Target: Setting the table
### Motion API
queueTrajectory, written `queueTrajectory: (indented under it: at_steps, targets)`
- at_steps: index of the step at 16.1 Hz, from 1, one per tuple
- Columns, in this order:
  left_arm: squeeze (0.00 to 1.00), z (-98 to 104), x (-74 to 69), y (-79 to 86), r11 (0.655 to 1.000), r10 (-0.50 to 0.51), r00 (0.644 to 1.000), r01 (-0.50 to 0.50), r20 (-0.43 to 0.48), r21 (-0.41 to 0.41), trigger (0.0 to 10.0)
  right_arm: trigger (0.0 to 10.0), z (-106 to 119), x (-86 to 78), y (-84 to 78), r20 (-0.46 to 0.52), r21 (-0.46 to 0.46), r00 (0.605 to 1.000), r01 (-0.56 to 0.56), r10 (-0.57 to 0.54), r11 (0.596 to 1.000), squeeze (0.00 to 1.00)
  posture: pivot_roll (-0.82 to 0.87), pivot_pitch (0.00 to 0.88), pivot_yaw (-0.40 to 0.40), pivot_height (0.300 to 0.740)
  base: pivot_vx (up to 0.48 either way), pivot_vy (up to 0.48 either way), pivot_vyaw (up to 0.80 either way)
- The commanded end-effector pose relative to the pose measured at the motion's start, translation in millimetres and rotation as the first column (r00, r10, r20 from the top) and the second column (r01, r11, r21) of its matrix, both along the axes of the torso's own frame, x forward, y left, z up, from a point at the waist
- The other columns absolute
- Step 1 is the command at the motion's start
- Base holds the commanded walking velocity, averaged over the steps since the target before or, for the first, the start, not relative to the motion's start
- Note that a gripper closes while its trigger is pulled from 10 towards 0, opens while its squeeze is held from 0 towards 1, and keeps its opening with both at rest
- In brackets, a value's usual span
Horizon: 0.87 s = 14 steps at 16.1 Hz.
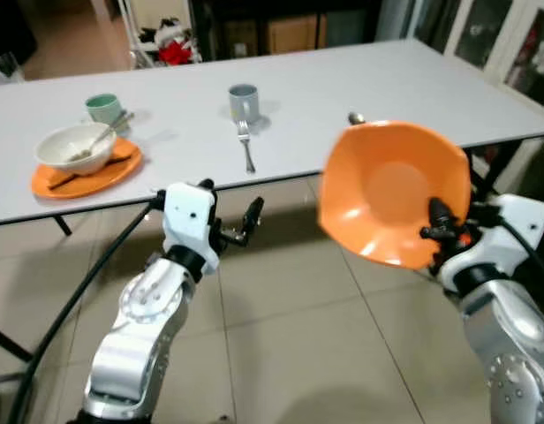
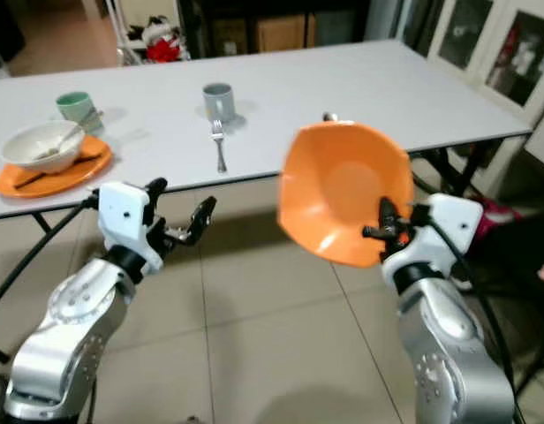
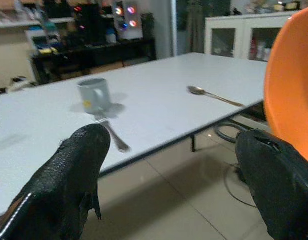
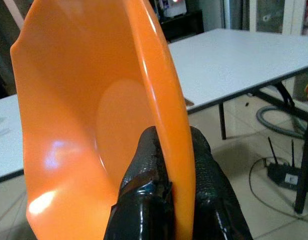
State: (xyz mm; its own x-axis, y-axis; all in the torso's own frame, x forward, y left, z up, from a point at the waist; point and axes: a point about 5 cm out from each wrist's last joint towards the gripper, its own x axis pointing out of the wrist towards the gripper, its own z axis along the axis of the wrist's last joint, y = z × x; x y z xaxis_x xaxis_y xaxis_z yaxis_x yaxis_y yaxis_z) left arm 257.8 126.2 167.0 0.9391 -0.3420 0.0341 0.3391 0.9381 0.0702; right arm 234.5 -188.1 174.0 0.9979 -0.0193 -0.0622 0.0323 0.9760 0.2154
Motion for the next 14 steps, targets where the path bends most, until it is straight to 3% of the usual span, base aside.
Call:
queueTrajectory:
  at_steps: [1, 14]
  targets:
    - [0.0, 1.3, 0.4, 8.5, 1.0, 0.027, 1.0, -0.027, 0.006, 0.011, 10.0, 10.0, 10.0, 3.1, 12.3, 0.052, 0.012, 0.997, -0.055, 0.055, 0.998, 0.0, 0.07, 0.0, 0.036, 0.74, 0.319, 0.0, 0.0]
    - [0.0, -0.1, 1.3, 11.9, 0.998, 0.059, 0.998, -0.059, -0.001, 0.005, 10.0, 10.0, 7.6, 2.5, 15.2, 0.033, 0.038, 0.995, -0.097, 0.096, 0.995, 0.0, 0.07, 0.0, 0.031, 0.74, 0.332, 0.0, 0.0]
